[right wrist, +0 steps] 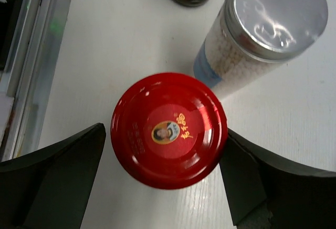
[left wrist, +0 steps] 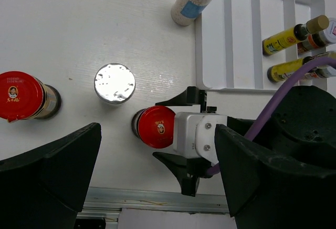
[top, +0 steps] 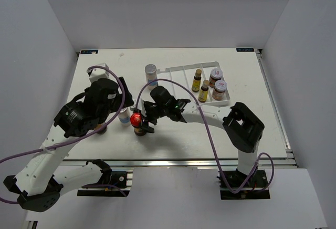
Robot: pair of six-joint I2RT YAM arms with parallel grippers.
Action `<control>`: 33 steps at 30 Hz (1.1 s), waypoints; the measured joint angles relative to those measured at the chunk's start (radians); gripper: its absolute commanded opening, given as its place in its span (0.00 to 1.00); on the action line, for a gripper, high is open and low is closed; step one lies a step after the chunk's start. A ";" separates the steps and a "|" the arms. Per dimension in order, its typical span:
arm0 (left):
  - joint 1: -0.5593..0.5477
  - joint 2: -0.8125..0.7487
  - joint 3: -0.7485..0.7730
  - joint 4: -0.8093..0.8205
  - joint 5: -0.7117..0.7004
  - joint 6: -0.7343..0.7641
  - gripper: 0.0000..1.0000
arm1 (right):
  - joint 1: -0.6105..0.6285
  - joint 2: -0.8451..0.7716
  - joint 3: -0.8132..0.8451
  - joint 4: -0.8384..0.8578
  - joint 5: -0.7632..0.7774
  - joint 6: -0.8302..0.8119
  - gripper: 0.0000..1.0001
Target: Organize the condiment bottles
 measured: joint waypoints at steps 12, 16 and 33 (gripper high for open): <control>0.000 -0.033 0.000 -0.042 -0.015 -0.029 0.98 | 0.028 0.075 0.056 0.031 0.036 0.052 0.65; 0.000 -0.039 0.000 -0.052 -0.022 -0.033 0.98 | 0.028 0.075 0.060 0.025 0.045 0.052 0.37; 0.000 -0.046 -0.050 -0.060 -0.053 -0.056 0.98 | -0.254 -0.253 -0.012 -0.237 0.015 0.109 0.00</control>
